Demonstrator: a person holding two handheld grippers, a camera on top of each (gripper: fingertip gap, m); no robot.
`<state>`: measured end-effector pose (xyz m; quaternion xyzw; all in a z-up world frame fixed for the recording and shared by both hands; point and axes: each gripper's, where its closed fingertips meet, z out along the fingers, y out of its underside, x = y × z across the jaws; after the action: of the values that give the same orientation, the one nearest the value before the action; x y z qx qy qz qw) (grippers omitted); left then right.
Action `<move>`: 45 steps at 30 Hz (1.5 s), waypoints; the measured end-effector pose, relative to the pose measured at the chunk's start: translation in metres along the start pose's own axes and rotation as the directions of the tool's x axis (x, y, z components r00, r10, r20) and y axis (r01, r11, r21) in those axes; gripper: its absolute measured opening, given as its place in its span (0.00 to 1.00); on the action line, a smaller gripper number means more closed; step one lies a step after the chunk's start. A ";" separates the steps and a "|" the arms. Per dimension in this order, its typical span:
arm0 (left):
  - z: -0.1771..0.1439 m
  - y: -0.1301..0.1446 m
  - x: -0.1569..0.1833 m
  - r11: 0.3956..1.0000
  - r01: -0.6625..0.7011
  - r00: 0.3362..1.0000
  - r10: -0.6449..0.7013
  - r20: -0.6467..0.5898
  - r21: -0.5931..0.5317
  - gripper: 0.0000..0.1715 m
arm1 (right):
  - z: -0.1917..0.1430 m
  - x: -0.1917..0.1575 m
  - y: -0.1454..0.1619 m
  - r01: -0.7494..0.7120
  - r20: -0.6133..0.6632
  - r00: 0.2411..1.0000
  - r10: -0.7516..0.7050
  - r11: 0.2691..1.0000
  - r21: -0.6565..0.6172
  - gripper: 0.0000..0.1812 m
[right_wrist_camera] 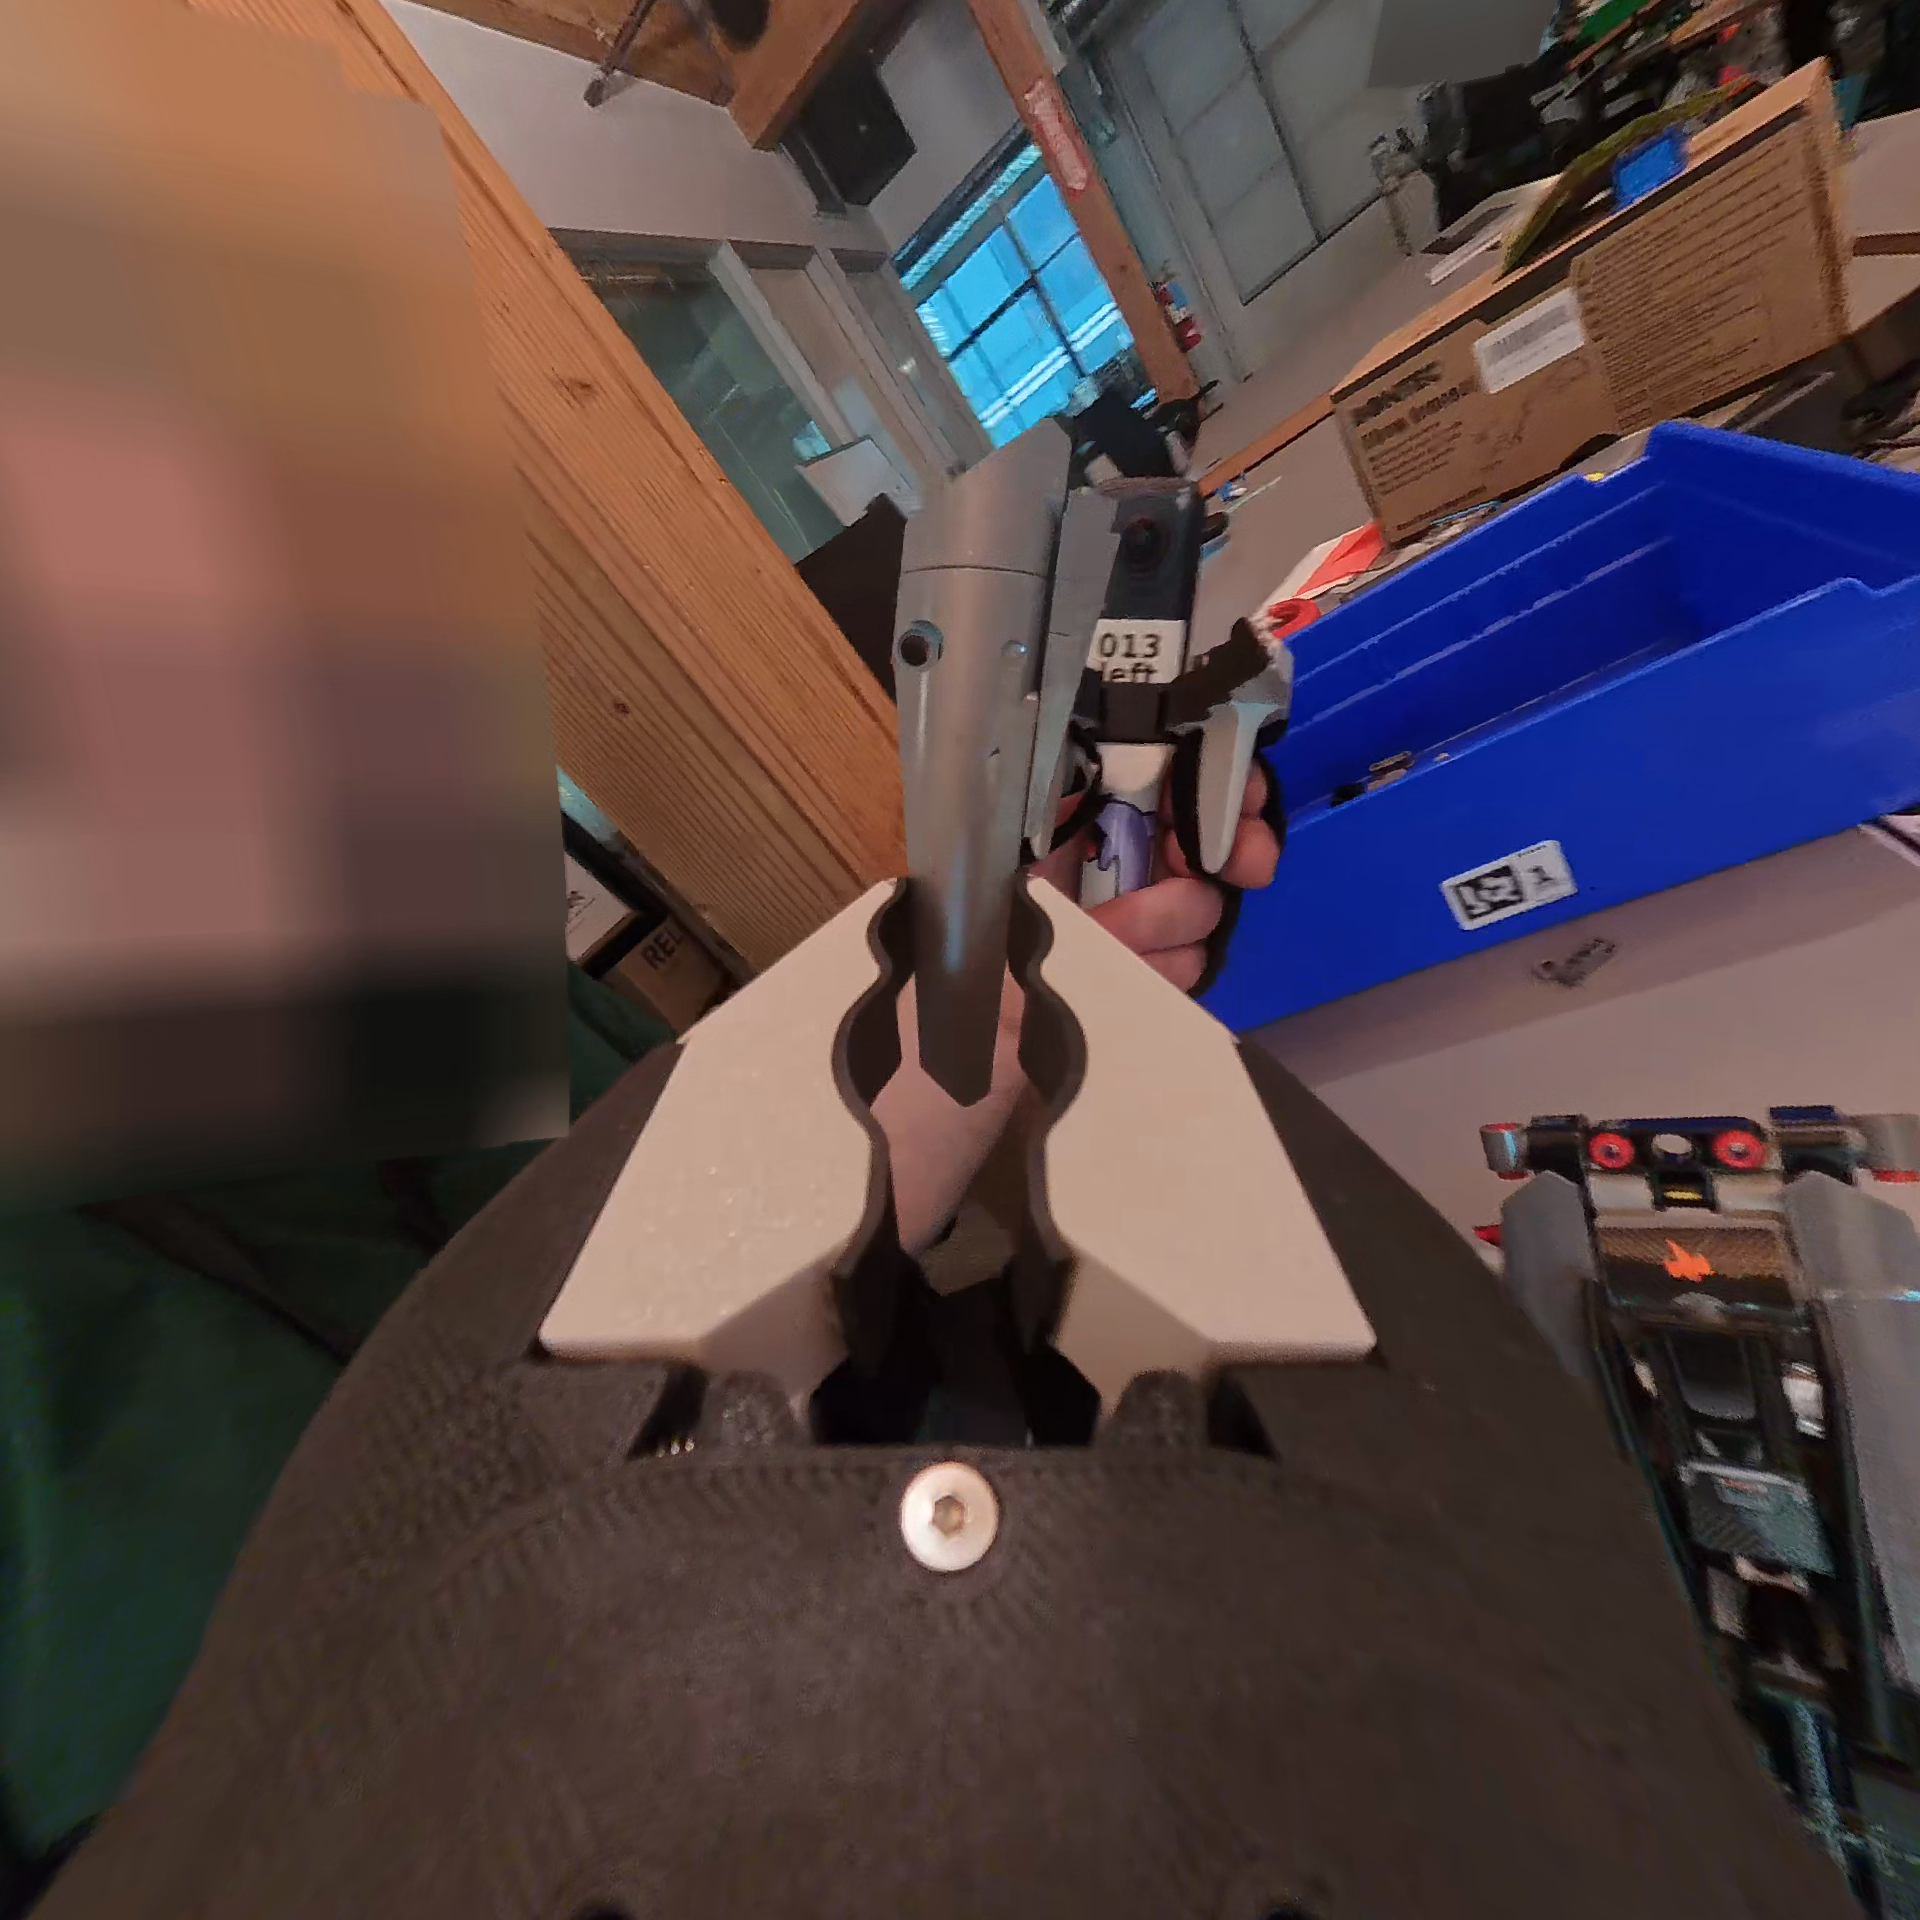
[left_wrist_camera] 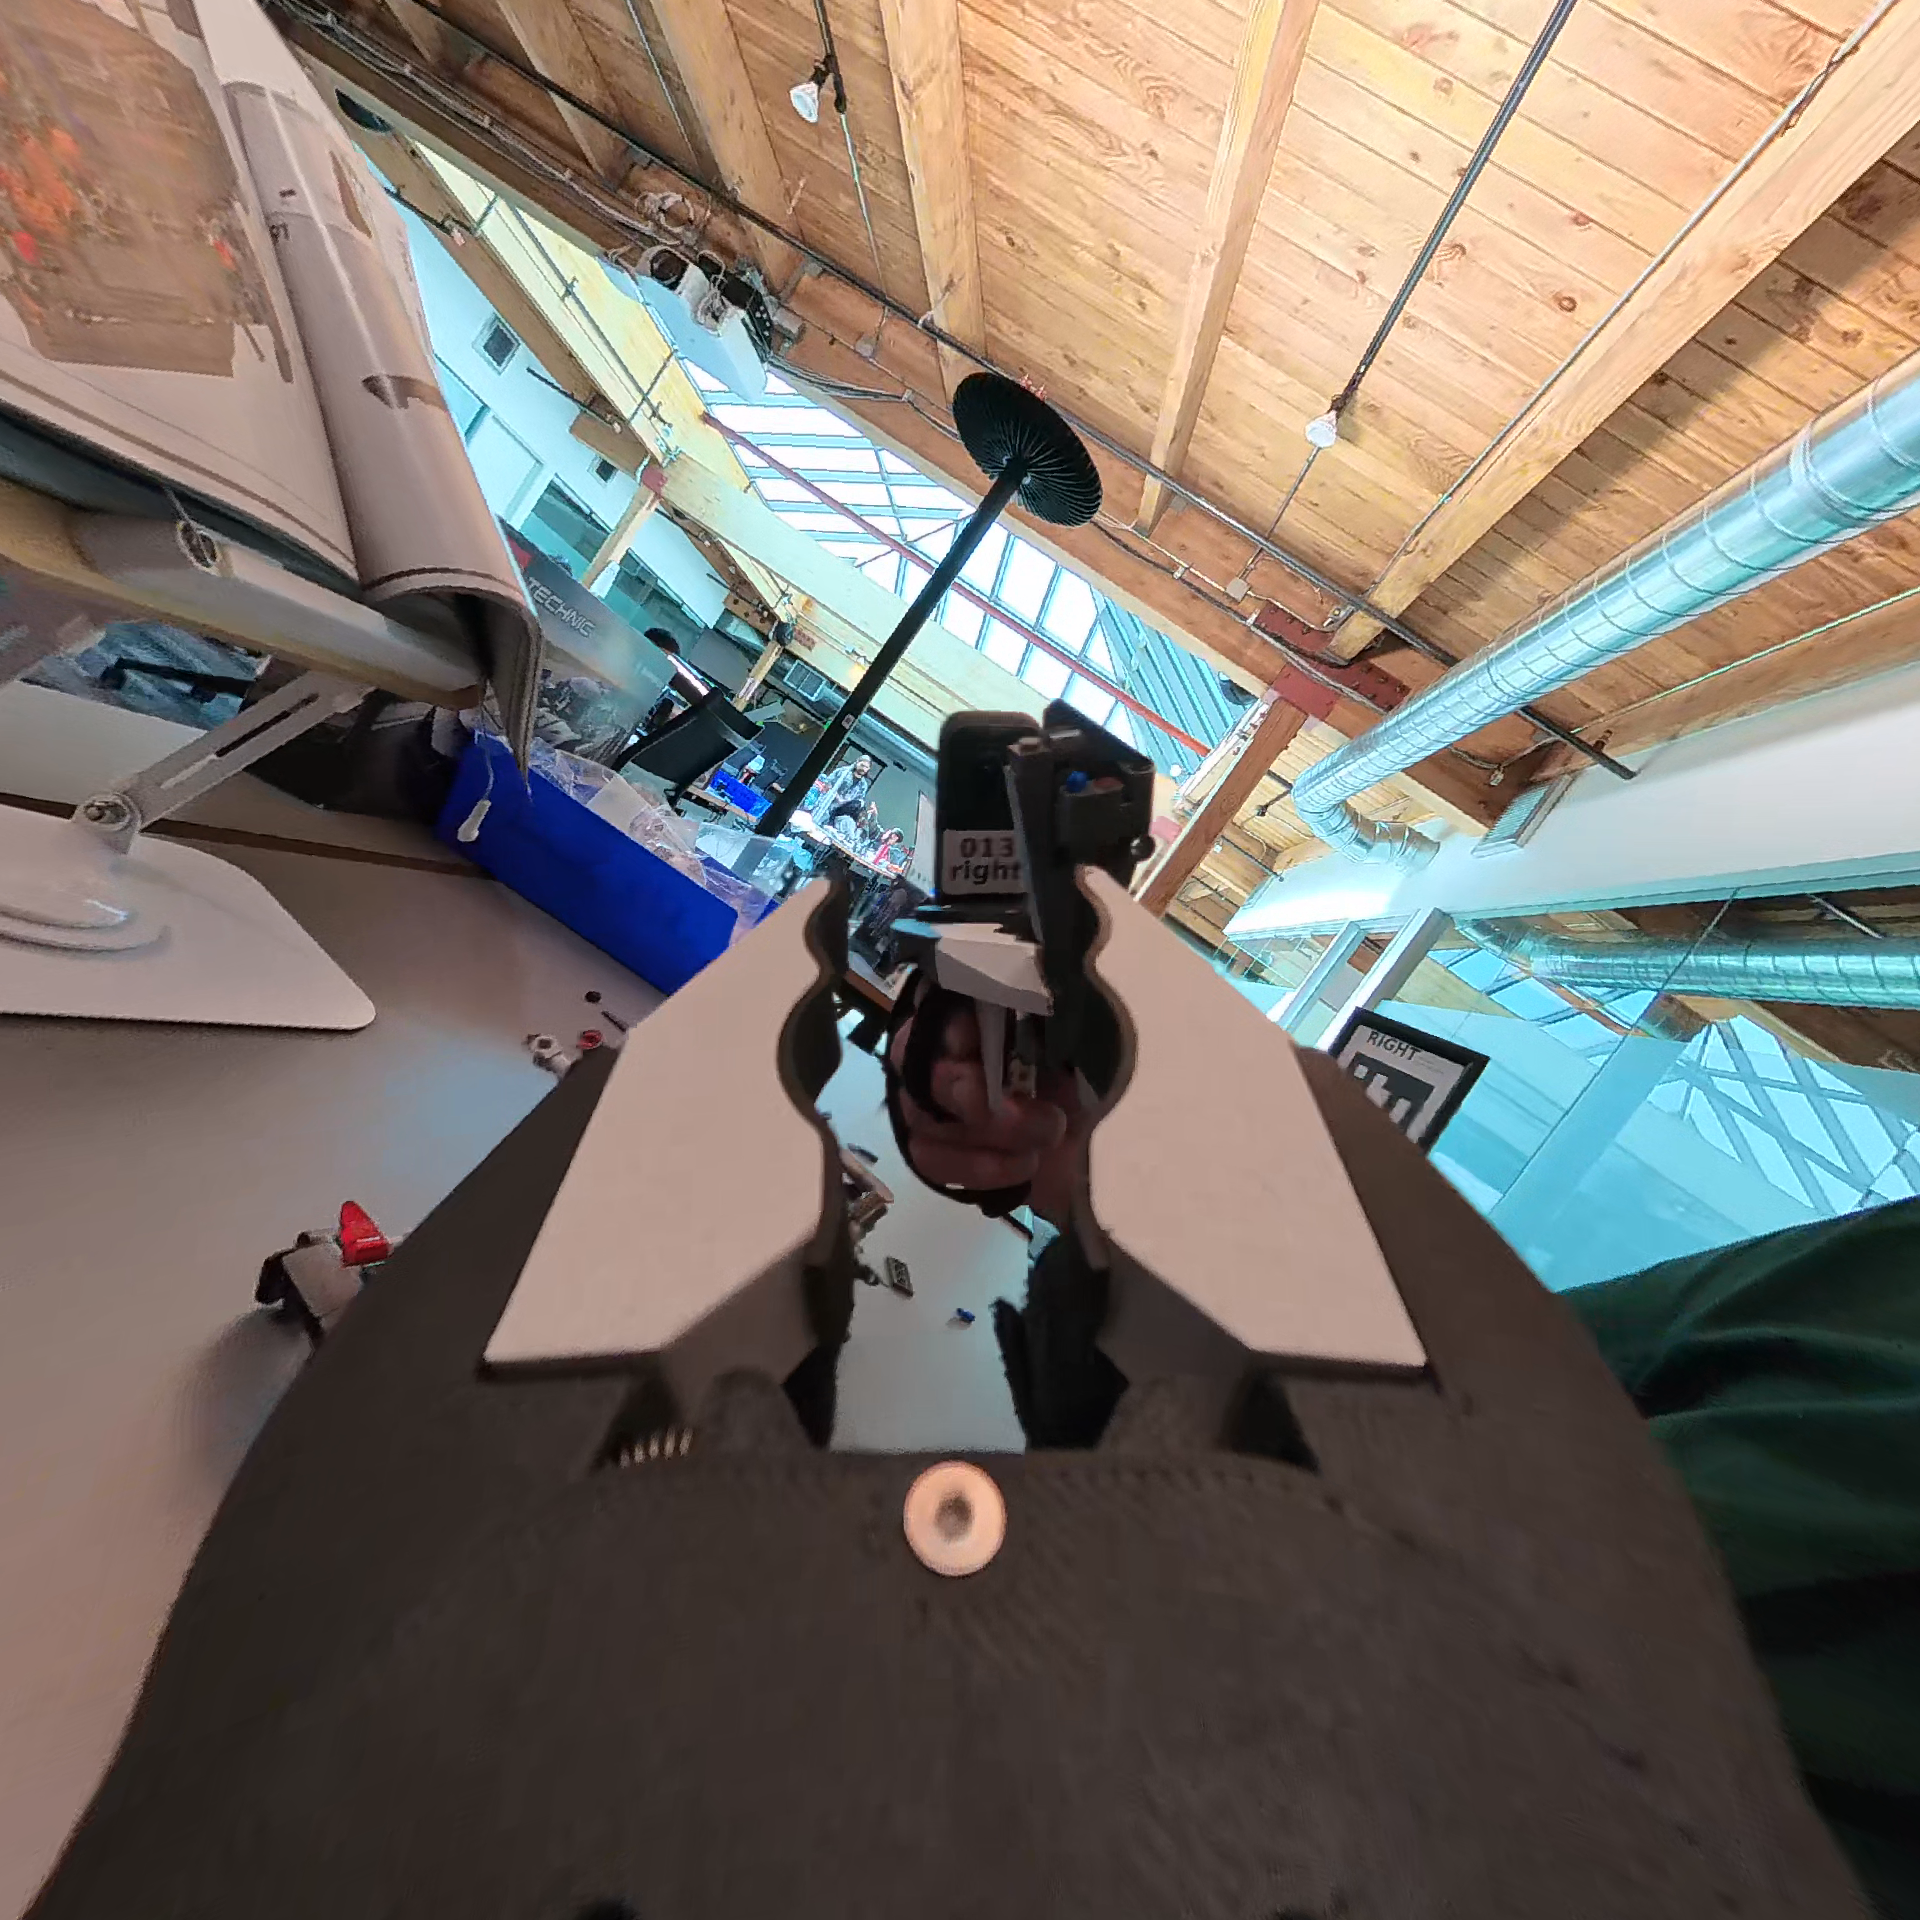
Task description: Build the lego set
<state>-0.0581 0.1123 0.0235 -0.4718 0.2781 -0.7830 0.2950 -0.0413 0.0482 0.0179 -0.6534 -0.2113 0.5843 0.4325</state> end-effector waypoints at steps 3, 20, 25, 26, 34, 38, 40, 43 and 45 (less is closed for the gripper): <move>-0.002 0.006 -0.010 1.000 0.004 0.999 -0.003 0.032 -0.015 0.24 | -0.004 0.018 0.010 0.095 -0.181 0.977 -0.113 0.990 -0.106 0.09; 0.007 0.043 -0.023 0.978 -0.200 0.952 0.208 0.224 -0.059 0.28 | -0.032 0.059 0.052 0.168 -0.431 0.843 -0.323 0.918 -0.360 0.09; 0.014 0.061 -0.010 0.976 -0.208 0.952 0.218 0.216 -0.066 0.27 | -0.030 0.060 0.060 0.144 -0.429 0.853 -0.296 0.925 -0.352 0.09; 0.013 0.066 -0.013 0.985 -0.169 0.962 0.175 0.209 -0.046 0.28 | -0.029 0.061 0.062 0.129 -0.430 0.859 -0.279 0.930 -0.345 0.09; 0.009 0.083 -0.021 0.996 -0.092 0.974 0.087 0.207 0.012 0.32 | -0.033 0.067 0.071 0.000 -0.420 0.901 -0.112 0.966 -0.258 0.09; 0.006 0.075 -0.031 0.992 -0.119 0.962 0.109 0.252 0.027 0.29 | -0.034 0.071 0.076 -0.010 -0.429 0.896 -0.116 0.960 -0.281 0.09; 0.009 0.077 -0.034 0.993 -0.117 0.962 0.110 0.248 0.012 0.27 | -0.032 0.071 0.077 -0.015 -0.418 0.902 -0.107 0.961 -0.278 0.09; 0.013 0.080 -0.034 0.992 -0.124 0.964 0.119 0.236 0.010 0.25 | -0.030 0.073 0.078 -0.031 -0.405 0.910 -0.087 0.961 -0.275 0.09; 0.013 0.078 -0.034 0.991 -0.134 0.962 0.127 0.240 0.013 0.25 | -0.028 0.073 0.078 -0.042 -0.393 0.917 -0.068 0.963 -0.265 0.09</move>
<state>-0.0180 0.0825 -0.0471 -0.5389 0.2597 -0.7034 0.3839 -0.0156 0.0546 -0.0898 -0.8095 -0.2002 0.4022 0.3780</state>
